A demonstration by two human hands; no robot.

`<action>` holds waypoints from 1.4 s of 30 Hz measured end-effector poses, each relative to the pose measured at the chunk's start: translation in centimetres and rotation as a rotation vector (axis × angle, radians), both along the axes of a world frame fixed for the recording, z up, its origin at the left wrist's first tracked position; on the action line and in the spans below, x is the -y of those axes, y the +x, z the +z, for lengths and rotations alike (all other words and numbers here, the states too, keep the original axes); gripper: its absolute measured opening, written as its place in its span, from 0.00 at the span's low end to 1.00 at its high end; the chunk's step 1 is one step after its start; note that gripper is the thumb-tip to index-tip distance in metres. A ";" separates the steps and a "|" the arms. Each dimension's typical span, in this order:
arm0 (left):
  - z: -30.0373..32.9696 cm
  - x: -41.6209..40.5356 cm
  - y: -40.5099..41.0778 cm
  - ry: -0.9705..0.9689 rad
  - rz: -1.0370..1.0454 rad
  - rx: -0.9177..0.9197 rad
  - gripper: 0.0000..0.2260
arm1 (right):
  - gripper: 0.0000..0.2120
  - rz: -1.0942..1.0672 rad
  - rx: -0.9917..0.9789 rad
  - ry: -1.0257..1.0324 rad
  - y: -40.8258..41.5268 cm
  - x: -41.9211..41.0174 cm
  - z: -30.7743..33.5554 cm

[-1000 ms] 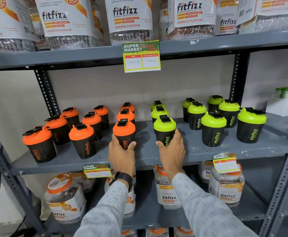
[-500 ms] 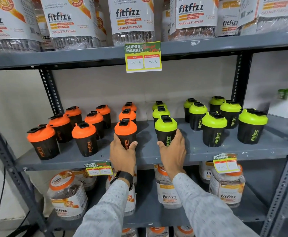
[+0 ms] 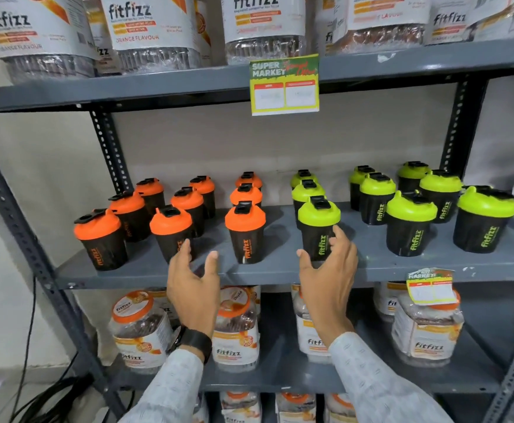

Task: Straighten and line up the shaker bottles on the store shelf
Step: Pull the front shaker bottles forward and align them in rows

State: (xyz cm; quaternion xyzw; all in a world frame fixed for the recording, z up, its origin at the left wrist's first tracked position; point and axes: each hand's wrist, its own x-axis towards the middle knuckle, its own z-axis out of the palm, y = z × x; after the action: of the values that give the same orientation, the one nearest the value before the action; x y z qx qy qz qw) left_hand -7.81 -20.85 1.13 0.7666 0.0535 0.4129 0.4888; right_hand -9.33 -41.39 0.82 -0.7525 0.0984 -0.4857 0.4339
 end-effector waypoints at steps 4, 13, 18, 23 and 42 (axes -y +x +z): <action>0.1 -6.0 0.7 -0.085 0.048 0.042 0.25 | 0.29 0.077 0.050 -0.037 -0.4 -5.1 0.2; 0.9 -17.2 3.6 -0.122 0.114 0.059 0.25 | 0.32 0.437 -0.148 -0.045 4.5 -19.8 0.7; 1.4 -20.7 5.3 -0.137 0.086 -0.059 0.42 | 0.53 0.470 -0.295 0.062 7.4 -21.7 1.7; 1.5 -22.3 7.0 -0.105 -0.008 -0.129 0.44 | 0.53 0.482 -0.364 0.105 9.2 -22.8 1.8; 0.8 -23.4 6.9 -0.044 -0.046 -0.111 0.39 | 0.40 0.084 -0.247 0.110 7.6 -28.3 1.9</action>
State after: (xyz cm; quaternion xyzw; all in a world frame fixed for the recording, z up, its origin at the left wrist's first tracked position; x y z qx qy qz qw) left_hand -0.88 2.52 1.96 0.7785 0.0722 0.3571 0.5111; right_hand -1.76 -13.05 2.69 -0.7850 0.1458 -0.3647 0.4792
